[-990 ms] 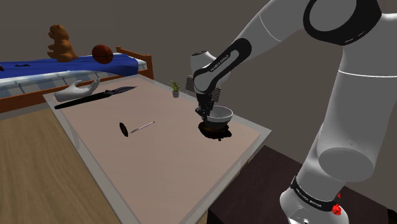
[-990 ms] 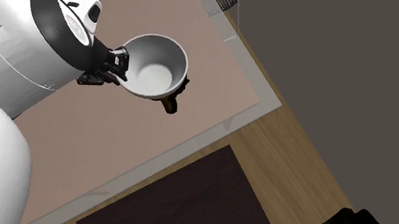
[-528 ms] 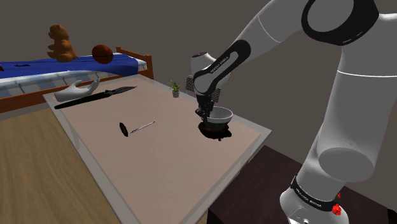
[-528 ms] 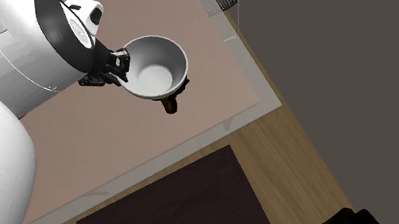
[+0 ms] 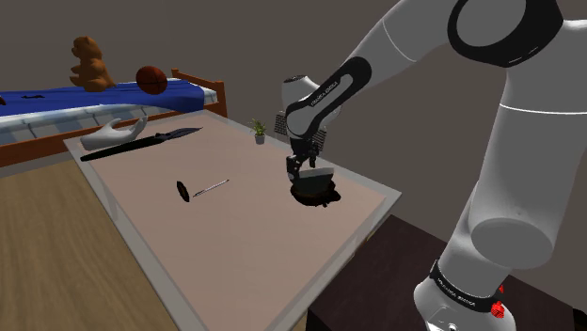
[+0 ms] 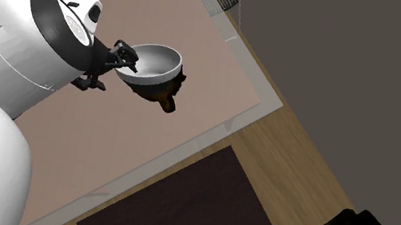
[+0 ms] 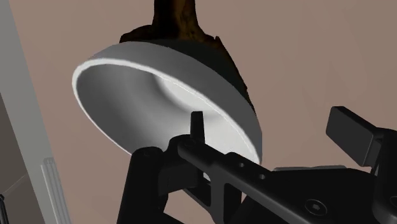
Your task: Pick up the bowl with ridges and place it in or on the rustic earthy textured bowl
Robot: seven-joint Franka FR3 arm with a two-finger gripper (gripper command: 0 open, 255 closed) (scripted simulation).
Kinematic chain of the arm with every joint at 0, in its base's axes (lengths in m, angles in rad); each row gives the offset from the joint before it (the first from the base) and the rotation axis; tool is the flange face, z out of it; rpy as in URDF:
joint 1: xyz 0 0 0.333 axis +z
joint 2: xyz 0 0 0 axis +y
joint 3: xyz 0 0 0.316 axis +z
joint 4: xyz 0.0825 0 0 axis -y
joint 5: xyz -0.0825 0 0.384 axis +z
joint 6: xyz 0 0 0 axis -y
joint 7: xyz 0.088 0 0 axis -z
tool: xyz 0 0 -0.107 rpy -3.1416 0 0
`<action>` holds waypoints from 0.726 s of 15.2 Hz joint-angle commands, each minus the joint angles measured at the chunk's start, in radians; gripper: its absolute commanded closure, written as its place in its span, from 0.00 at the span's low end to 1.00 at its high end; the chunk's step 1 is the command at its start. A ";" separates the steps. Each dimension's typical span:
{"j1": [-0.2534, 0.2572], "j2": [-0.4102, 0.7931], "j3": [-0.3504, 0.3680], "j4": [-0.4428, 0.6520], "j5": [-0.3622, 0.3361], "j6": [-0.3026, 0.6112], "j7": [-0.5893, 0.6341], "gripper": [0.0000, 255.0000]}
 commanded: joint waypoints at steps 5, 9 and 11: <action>0.010 -0.061 0.008 0.046 0.007 -0.108 -0.003 0.00; 0.010 -0.061 0.008 0.046 0.007 -0.108 -0.003 0.00; 0.010 -0.061 0.008 0.046 0.007 -0.108 -0.003 0.00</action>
